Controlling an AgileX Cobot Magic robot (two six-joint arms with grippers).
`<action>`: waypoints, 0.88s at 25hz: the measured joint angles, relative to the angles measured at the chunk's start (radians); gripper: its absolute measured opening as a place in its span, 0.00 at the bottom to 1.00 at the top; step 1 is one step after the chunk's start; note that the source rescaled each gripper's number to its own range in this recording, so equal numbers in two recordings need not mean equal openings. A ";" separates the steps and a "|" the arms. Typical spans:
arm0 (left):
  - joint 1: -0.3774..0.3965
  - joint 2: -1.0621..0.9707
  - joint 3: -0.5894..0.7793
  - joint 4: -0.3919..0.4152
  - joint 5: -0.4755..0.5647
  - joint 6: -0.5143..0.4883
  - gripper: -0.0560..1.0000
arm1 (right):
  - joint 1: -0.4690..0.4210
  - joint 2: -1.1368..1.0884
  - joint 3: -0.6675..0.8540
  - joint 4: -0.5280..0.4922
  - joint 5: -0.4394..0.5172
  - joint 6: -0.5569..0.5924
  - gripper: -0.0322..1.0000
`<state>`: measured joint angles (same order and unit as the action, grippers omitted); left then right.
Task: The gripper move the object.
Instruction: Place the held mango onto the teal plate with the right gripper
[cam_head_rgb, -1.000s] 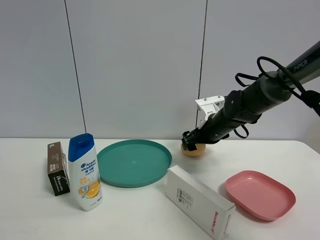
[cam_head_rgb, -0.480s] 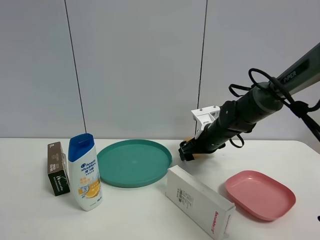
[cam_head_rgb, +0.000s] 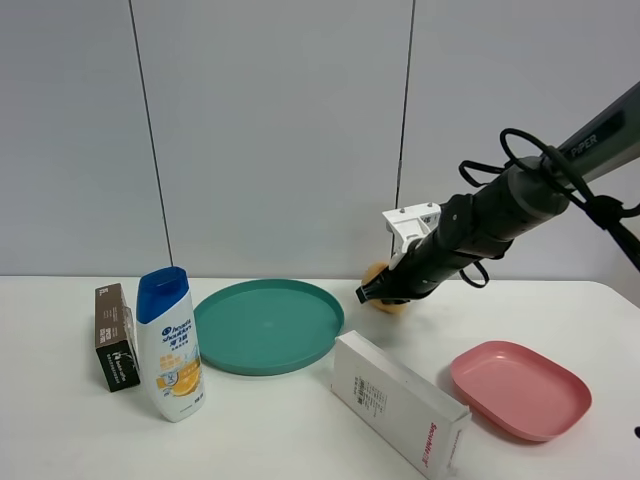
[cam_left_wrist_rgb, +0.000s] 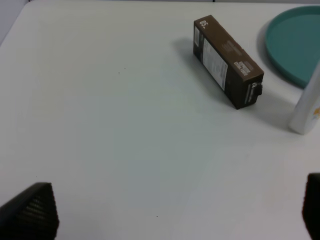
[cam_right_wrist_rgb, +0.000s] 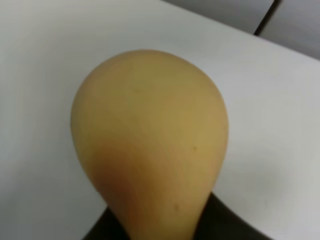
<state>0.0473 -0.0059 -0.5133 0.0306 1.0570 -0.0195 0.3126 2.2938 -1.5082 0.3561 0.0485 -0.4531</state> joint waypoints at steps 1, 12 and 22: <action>0.000 0.000 0.000 0.000 0.000 0.000 1.00 | 0.000 -0.022 0.000 0.000 0.007 0.000 0.05; 0.000 0.000 0.000 0.000 0.000 0.000 1.00 | 0.011 -0.369 0.000 0.134 0.362 -0.015 0.04; 0.000 0.000 0.000 0.000 0.000 0.000 1.00 | 0.197 -0.406 -0.001 0.172 0.408 -0.304 0.03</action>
<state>0.0473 -0.0059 -0.5133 0.0306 1.0570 -0.0195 0.5092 1.8883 -1.5094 0.5279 0.4563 -0.7567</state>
